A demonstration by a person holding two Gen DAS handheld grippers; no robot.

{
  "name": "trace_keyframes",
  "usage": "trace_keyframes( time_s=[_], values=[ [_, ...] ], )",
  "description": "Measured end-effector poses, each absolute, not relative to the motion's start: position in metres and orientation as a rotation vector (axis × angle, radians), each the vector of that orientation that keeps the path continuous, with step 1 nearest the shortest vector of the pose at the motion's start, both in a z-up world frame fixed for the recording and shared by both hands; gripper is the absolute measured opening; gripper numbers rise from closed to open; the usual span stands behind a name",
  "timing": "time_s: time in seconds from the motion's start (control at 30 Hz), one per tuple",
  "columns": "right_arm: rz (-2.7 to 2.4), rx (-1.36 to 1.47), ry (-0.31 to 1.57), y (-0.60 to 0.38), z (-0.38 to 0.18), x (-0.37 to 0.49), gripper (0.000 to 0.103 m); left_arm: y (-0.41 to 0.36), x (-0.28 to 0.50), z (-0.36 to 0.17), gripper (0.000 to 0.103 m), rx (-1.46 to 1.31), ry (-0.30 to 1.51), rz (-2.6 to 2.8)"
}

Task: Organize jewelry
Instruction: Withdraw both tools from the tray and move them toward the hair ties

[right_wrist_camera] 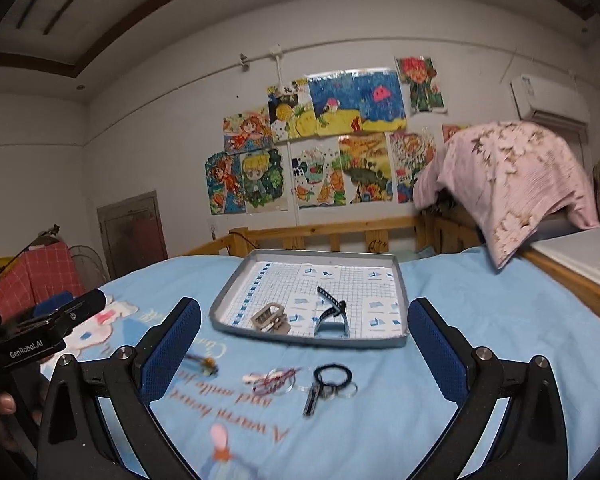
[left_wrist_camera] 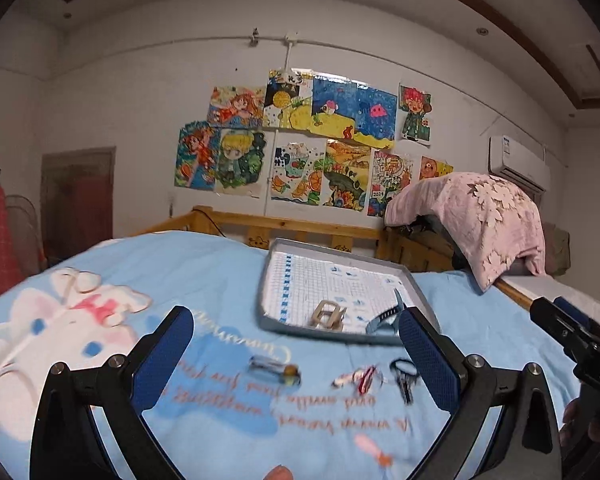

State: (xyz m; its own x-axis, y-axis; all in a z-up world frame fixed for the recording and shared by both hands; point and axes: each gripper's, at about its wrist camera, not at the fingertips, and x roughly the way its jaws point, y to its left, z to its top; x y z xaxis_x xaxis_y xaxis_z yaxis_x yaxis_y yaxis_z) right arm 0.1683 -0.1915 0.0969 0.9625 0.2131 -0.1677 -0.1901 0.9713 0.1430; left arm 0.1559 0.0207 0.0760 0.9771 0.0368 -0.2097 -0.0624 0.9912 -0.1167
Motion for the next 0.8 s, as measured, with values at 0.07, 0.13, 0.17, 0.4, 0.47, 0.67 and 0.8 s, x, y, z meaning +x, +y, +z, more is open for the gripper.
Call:
trace_keyframes(
  time_s=[0.07,0.13,0.17,0.4,0.47,0.67,0.8],
  values=[
    [0.19,0.112,0.173,-0.19,0.093,0.142,0.102,0.019,0.134,0.074,0.103,-0.105,0.196,0.053],
    [0.181,0.109,0.167,-0.188,0.092,0.123,0.102,0.015,0.113,0.071,0.103,-0.072,0.183,0.058],
    [0.174,0.108,0.166,-0.187,0.089,0.111,0.102,0.013,0.105,0.069,0.103,-0.062,0.179,0.064],
    [0.134,0.127,0.199,-0.187,0.064,0.047,0.102,0.01,0.046,0.048,0.103,-0.054,0.177,0.046],
    [0.128,0.126,0.205,-0.187,0.058,0.033,0.102,0.009,0.032,0.041,0.103,-0.046,0.171,0.05],
    [0.112,0.108,0.191,-0.189,0.05,-0.001,0.102,0.005,0.004,0.026,0.103,-0.035,0.196,0.051],
    [0.103,0.096,0.176,-0.187,0.05,-0.014,0.102,0.004,-0.006,0.018,0.103,-0.029,0.209,0.053]
  ],
)
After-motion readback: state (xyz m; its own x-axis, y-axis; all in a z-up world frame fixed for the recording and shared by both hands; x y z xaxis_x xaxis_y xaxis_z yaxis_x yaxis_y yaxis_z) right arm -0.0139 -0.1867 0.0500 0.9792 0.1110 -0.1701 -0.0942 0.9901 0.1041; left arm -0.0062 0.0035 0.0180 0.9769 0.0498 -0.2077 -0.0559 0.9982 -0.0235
